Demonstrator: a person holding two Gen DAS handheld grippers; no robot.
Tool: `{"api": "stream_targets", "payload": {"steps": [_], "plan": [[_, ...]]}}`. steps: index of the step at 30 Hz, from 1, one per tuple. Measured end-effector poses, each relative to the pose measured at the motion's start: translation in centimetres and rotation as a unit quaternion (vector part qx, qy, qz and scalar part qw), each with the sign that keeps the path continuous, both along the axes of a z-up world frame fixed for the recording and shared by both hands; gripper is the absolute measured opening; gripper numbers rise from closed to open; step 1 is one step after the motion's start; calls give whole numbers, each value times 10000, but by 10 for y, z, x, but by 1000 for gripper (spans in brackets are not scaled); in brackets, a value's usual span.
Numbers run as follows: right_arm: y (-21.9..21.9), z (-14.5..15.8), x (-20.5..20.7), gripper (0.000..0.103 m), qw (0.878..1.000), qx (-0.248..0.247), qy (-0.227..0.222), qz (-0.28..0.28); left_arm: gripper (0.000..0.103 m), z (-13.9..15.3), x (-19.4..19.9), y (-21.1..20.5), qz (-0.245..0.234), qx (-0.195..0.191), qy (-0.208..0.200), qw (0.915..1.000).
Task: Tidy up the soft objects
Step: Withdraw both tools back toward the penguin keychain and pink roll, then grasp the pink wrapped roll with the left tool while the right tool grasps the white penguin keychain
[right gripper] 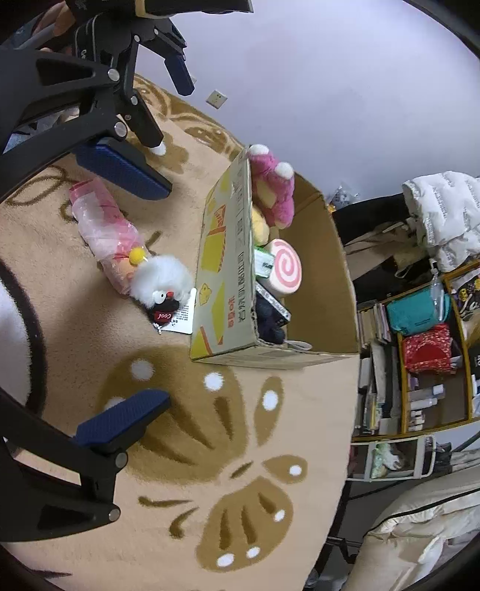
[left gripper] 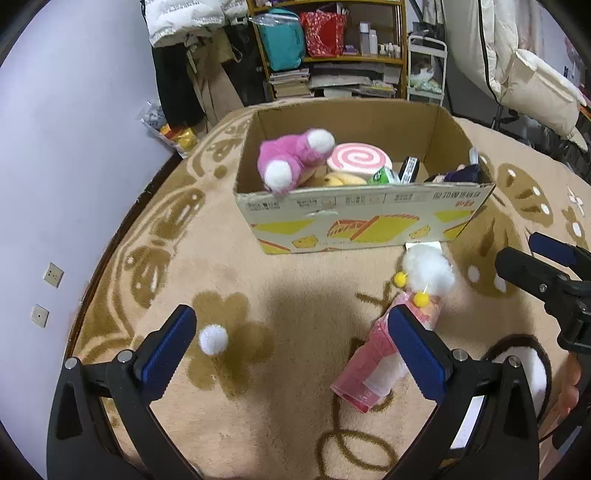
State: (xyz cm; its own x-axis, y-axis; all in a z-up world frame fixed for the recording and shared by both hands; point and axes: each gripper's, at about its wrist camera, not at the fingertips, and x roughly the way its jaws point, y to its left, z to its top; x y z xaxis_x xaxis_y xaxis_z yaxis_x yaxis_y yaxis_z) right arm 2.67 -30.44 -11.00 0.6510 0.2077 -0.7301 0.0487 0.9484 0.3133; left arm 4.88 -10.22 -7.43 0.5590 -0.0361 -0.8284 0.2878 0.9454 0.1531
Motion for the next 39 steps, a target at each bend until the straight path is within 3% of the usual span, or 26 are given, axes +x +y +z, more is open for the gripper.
{"api": "stream_targets", "payload": {"steps": [14, 25, 29, 32, 36, 39], "plan": [[4, -36, 29, 103, 9985, 99, 528, 78, 103, -41, 15, -13, -199, -125, 725, 9971], [6, -57, 43, 103, 9963, 123, 832, 154, 103, -77, 22, -34, -495, -372, 1472, 9872], [7, -65, 51, 101, 9951, 125, 956, 203, 103, -90, 21, -44, -660, -297, 1661, 9834], [10, -70, 57, 92, 9942, 148, 1018, 318, 103, -100, 21, -51, -765, -91, 1710, 9823], [16, -79, 65, 78, 9921, 275, 1112, 508, 103, -106, 23, -57, -848, -86, 1811, 9798], [20, -84, 69, 74, 9917, 184, 1149, 550, 103, -110, 23, -59, -864, -82, 1858, 9788]]}}
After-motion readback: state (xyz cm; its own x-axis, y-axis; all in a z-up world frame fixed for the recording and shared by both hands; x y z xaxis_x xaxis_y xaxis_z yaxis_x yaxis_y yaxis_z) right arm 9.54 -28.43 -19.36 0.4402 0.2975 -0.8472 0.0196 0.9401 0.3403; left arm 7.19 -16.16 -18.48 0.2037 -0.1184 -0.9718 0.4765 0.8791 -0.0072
